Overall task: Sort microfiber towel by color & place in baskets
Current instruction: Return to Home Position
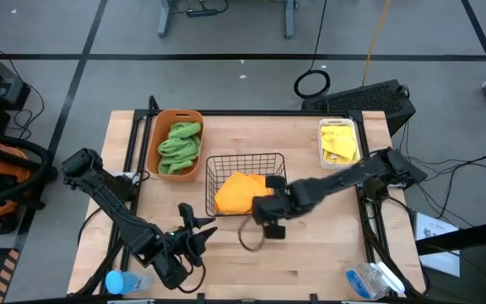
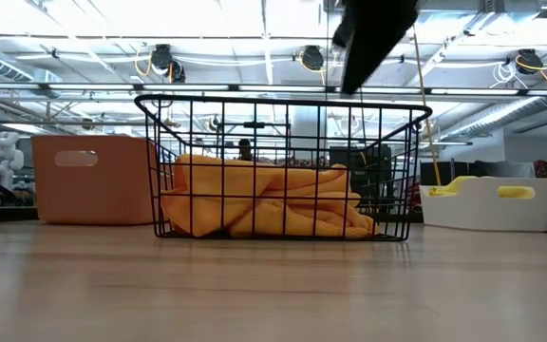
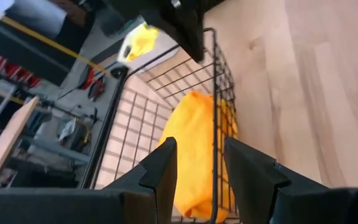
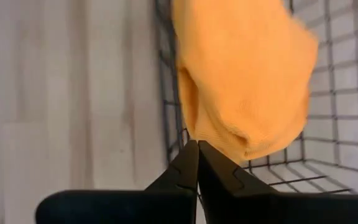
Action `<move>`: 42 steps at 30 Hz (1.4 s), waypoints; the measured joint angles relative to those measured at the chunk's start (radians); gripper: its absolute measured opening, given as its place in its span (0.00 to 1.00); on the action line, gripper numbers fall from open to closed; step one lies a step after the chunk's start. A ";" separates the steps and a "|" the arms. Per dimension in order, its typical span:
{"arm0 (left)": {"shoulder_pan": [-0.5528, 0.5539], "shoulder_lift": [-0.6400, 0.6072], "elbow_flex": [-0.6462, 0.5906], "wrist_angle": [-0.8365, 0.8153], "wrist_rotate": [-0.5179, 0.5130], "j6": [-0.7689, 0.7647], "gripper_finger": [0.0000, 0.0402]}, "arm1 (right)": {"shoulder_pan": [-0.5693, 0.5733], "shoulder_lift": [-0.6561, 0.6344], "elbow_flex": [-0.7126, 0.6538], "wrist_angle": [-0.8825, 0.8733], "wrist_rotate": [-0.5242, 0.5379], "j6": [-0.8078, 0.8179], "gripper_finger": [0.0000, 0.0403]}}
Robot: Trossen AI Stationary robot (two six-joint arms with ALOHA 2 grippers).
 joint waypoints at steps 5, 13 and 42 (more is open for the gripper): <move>0.056 -0.014 0.000 0.089 0.109 0.178 0.33 | 0.112 -0.099 -0.002 0.005 0.123 -0.082 0.00; 0.134 -0.119 0.000 0.123 0.212 0.232 0.09 | 0.213 -0.377 -0.238 0.316 0.168 -0.254 0.00; 0.303 -0.280 -0.467 0.914 0.487 0.407 0.01 | 0.162 -0.953 -1.259 1.285 0.044 -0.389 0.00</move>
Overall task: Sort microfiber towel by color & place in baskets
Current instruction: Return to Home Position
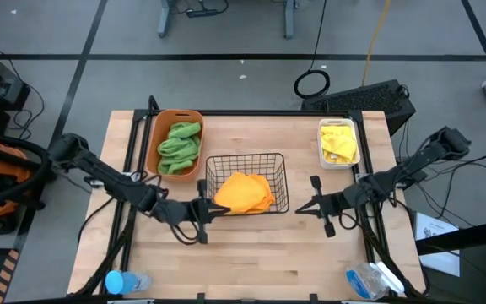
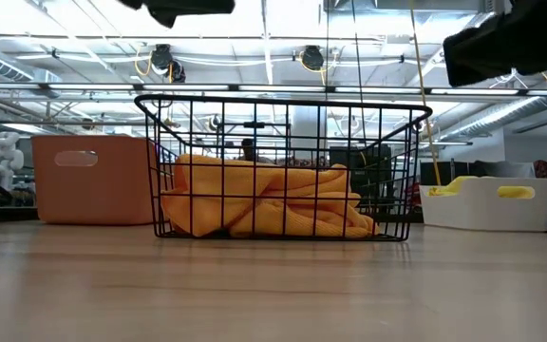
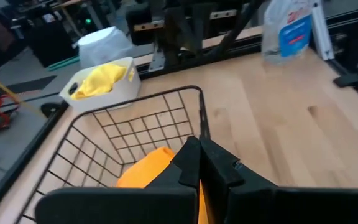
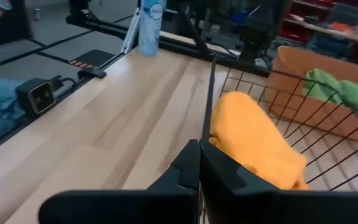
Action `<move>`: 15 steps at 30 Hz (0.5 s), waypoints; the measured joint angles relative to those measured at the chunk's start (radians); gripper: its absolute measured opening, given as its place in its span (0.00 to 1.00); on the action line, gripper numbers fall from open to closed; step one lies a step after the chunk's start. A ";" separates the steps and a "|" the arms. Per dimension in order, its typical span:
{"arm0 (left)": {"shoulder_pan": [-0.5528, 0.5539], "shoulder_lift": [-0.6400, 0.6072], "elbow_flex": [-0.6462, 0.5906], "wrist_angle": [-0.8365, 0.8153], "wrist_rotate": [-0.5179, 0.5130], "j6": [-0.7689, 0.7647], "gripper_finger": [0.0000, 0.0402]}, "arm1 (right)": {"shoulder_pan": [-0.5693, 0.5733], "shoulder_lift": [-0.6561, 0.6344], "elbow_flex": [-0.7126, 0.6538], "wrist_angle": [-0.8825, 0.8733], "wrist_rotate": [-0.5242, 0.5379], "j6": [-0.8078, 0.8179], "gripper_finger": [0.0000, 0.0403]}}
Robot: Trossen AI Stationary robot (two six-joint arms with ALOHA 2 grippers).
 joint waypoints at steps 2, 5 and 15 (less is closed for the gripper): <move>0.001 -0.017 -0.039 0.039 0.030 0.001 0.01 | -0.013 -0.023 -0.027 -0.003 -0.044 0.001 0.00; 0.001 -0.059 -0.093 0.062 0.035 0.007 0.01 | -0.033 -0.053 -0.061 0.012 -0.089 0.013 0.00; 0.002 -0.242 -0.230 0.086 0.035 -0.026 0.02 | -0.114 -0.110 -0.145 0.050 -0.167 0.009 0.00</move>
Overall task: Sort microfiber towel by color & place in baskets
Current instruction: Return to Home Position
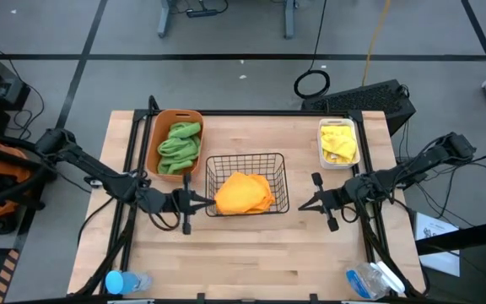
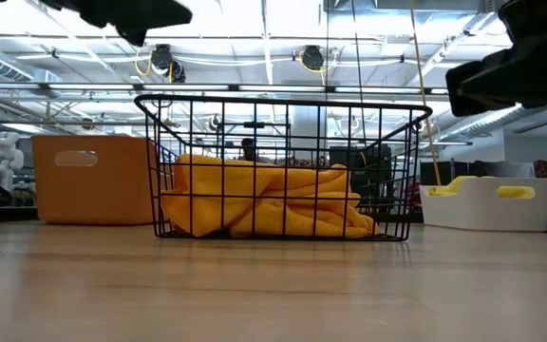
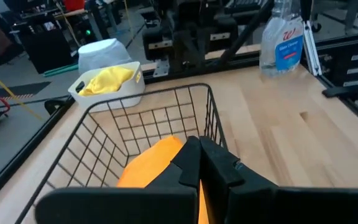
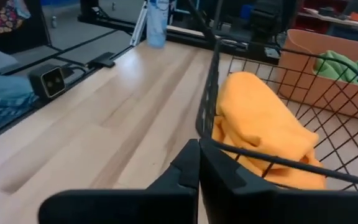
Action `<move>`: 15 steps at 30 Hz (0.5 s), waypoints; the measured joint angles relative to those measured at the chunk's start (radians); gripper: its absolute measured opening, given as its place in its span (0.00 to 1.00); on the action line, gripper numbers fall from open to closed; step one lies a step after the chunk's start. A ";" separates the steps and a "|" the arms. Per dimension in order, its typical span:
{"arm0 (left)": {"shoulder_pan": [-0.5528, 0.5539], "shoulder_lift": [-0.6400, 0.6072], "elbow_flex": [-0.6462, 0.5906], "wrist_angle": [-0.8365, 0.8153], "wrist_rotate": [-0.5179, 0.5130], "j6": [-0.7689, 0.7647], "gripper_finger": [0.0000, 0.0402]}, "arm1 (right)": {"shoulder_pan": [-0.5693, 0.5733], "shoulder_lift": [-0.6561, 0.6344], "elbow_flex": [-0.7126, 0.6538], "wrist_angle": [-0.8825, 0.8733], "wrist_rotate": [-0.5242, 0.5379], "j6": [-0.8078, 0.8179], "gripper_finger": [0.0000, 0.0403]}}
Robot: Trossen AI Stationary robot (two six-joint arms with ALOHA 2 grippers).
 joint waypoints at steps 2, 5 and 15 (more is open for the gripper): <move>0.000 -0.023 -0.027 -0.006 0.000 0.000 0.02 | -0.017 -0.007 -0.018 0.015 -0.029 -0.006 0.00; 0.000 -0.050 -0.073 0.028 0.001 0.000 0.02 | -0.042 -0.008 -0.053 0.076 -0.092 -0.014 0.00; 0.008 -0.098 -0.227 0.132 0.015 -0.034 0.02 | -0.088 -0.010 -0.133 0.174 -0.151 0.013 0.00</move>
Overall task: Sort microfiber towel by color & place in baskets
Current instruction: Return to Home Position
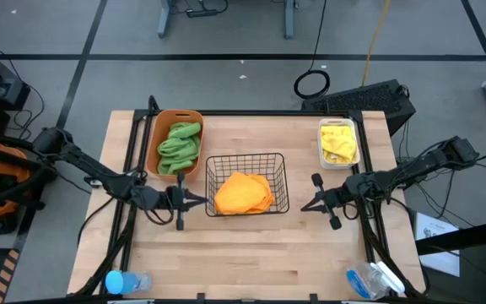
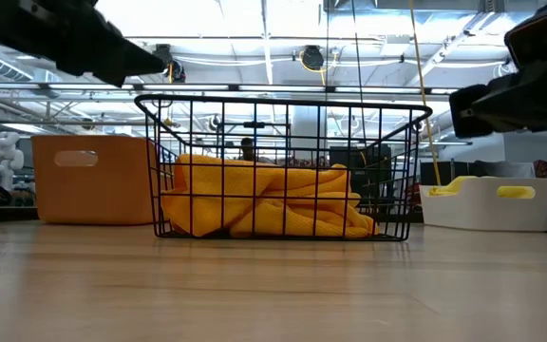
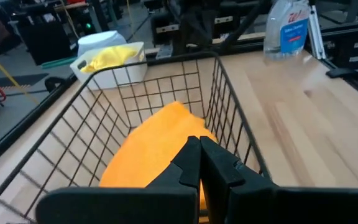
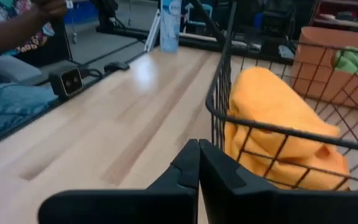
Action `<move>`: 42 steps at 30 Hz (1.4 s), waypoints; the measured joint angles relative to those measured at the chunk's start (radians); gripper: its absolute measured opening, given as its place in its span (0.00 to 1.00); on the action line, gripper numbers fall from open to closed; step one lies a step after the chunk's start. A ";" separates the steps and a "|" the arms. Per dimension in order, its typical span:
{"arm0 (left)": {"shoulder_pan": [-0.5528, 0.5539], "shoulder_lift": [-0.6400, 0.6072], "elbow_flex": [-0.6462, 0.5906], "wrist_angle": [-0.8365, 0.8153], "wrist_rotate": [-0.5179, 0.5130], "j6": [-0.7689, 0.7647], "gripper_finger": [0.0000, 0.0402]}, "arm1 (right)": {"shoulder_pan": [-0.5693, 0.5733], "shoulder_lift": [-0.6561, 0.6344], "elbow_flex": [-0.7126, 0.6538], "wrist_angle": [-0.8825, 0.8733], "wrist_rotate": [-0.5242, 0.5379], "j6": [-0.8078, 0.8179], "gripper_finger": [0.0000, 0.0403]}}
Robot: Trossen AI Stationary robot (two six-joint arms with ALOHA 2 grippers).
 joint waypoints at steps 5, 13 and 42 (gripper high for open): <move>0.000 -0.043 -0.052 0.029 0.000 -0.012 0.02 | -0.028 -0.001 -0.025 0.029 0.000 0.009 0.00; 0.000 -0.111 -0.146 0.112 0.000 -0.019 0.02 | -0.052 -0.004 -0.023 0.019 -0.001 0.005 0.00; 0.049 -0.471 -0.332 0.080 0.187 0.100 0.02 | -0.051 -0.004 -0.023 -0.022 -0.028 0.027 0.00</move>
